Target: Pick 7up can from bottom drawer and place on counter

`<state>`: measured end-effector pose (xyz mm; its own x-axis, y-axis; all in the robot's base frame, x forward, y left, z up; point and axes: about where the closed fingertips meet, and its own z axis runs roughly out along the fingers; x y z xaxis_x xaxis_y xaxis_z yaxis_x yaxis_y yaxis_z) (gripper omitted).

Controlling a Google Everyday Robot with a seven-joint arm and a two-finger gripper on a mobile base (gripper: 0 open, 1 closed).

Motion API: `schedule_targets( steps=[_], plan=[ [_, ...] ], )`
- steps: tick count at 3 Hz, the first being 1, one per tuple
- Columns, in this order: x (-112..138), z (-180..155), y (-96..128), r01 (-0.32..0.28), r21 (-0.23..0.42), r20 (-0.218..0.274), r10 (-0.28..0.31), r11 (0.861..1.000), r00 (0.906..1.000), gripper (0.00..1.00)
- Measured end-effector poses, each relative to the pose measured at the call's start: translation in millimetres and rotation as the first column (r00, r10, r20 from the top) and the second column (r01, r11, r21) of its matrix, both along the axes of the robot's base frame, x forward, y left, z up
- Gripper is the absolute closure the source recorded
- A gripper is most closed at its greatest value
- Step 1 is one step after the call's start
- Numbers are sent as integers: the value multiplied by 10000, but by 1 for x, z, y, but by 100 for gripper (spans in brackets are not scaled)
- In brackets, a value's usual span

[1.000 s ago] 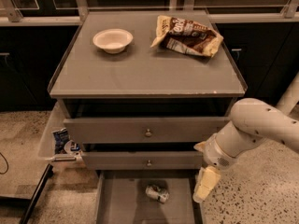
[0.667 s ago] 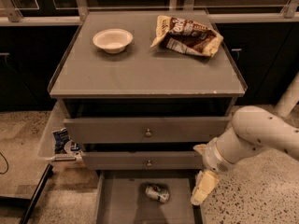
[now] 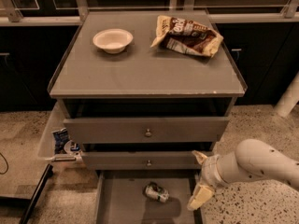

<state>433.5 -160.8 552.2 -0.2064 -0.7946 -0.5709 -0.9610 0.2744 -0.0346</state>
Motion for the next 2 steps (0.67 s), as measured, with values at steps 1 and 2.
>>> schedule_targets(
  steps=[1,2],
  plan=[
    [22,-27,-1,131,115,1208,-144,9998,9926,0],
    [22,-27,-1,130,115,1207,-143,9998,9926,0]
  ],
)
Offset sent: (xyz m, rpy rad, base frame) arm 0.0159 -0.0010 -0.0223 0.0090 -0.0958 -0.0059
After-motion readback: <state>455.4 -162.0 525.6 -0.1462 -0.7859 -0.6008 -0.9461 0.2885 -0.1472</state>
